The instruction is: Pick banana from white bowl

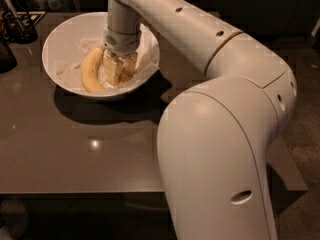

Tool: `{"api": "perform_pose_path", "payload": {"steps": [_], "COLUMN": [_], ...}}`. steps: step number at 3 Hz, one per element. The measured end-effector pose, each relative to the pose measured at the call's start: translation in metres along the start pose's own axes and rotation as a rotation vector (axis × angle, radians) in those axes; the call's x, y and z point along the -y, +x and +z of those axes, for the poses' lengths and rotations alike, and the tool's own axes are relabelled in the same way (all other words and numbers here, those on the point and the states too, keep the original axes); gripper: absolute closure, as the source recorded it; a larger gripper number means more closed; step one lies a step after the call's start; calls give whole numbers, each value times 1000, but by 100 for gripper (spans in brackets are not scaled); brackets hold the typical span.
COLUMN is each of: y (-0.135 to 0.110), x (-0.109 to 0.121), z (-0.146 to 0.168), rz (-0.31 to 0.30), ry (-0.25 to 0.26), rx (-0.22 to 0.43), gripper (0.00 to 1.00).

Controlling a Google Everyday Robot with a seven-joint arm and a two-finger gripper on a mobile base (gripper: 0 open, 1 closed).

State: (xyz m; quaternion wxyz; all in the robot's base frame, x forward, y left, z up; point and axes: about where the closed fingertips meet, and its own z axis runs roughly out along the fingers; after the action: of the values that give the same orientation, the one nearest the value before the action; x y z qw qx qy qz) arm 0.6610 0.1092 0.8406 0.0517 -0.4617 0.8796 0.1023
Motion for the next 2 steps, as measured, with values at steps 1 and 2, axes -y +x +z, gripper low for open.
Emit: {"api": "perform_pose_path", "payload": {"steps": [1, 2], "y": [0, 0], "x": [0, 0], "z": [0, 0], "rz": [0, 0], "ry": [0, 0], "rx": [0, 0], "gripper": [80, 99]}}
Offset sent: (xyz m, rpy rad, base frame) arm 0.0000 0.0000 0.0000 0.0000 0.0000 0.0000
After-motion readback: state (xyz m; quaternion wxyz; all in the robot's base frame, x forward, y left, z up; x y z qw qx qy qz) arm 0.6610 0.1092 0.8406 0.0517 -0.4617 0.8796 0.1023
